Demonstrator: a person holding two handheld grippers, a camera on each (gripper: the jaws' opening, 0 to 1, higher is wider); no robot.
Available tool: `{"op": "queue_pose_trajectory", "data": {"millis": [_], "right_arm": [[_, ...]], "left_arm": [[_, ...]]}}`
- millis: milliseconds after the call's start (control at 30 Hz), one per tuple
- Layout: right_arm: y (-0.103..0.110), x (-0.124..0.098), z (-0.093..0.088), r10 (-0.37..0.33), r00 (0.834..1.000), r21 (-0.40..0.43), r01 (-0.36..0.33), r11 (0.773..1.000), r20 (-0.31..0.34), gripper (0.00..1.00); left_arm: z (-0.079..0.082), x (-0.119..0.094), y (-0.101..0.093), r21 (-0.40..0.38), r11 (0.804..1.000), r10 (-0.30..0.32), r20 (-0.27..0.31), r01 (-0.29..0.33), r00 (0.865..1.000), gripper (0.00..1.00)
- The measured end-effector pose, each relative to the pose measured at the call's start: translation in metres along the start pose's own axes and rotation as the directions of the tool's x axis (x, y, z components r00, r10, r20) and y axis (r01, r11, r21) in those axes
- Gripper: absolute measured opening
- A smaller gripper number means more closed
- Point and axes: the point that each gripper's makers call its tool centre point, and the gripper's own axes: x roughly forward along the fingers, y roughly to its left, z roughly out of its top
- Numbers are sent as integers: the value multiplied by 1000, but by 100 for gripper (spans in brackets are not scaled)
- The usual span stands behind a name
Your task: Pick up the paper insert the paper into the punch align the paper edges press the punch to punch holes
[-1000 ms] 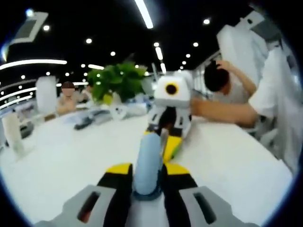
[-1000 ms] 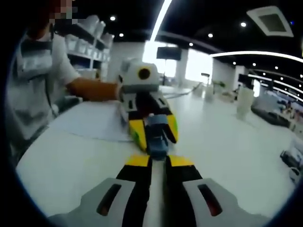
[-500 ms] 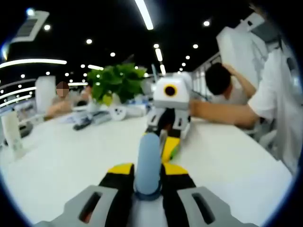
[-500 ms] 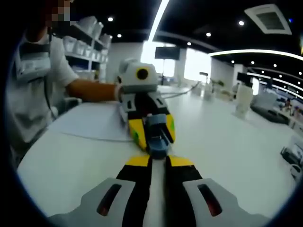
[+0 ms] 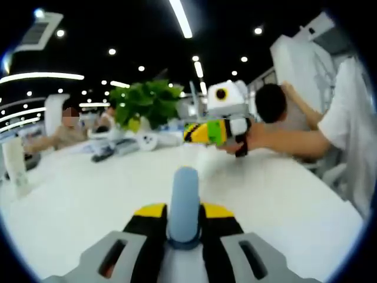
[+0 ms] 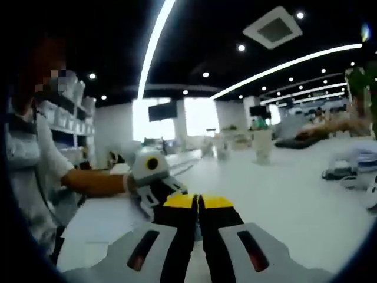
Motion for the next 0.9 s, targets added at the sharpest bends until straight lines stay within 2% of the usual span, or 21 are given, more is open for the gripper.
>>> {"op": "queue_pose_trajectory", "data": {"millis": [33, 67, 133, 167, 233, 333, 367, 567, 667, 733, 900], "right_arm": [[-1, 3, 4, -57, 998, -11, 57, 998, 10, 5], [4, 7, 6, -71, 997, -14, 71, 997, 16, 5], [5, 13, 3, -145, 989, -21, 145, 989, -4, 5], [9, 17, -1, -153, 988, -56, 151, 987, -25, 5], [9, 26, -8, -221, 974, -91, 217, 972, -40, 5], [10, 33, -16, -257, 965, -160, 245, 956, -59, 5], [12, 35, -16, -263, 963, -185, 248, 951, -58, 5], [13, 39, -20, -273, 960, -205, 257, 944, -54, 4], [9, 40, -32, -289, 952, -235, 261, 936, -95, 4], [10, 41, -33, -283, 956, -228, 259, 938, -77, 4], [6, 41, -32, -296, 953, -200, 278, 940, -67, 4]], "left_arm": [[0, 0, 0, 0, 1000, 0, 0, 0, 1000, 24], [0, 0, 0, 0, 1000, 1, 0, -1, 1000, 24], [0, 0, 0, -1, 1000, 2, 0, -2, 1000, 24], [0, 0, 0, -1, 1000, 2, 0, -2, 1000, 24], [0, 0, -1, -7, 1000, 1, 1, -1, 1000, 24], [0, 0, -1, -10, 1000, 1, 1, -1, 1000, 24], [0, 0, -1, -13, 1000, 0, 1, 0, 1000, 24], [0, 0, -1, -12, 1000, 0, 2, 0, 1000, 24], [0, 1, -1, -12, 1000, 0, 2, 0, 1000, 24], [0, 1, 0, -16, 1000, 1, 2, -1, 1000, 24], [0, 0, 0, -18, 1000, -1, 3, 1, 1000, 24]]}}
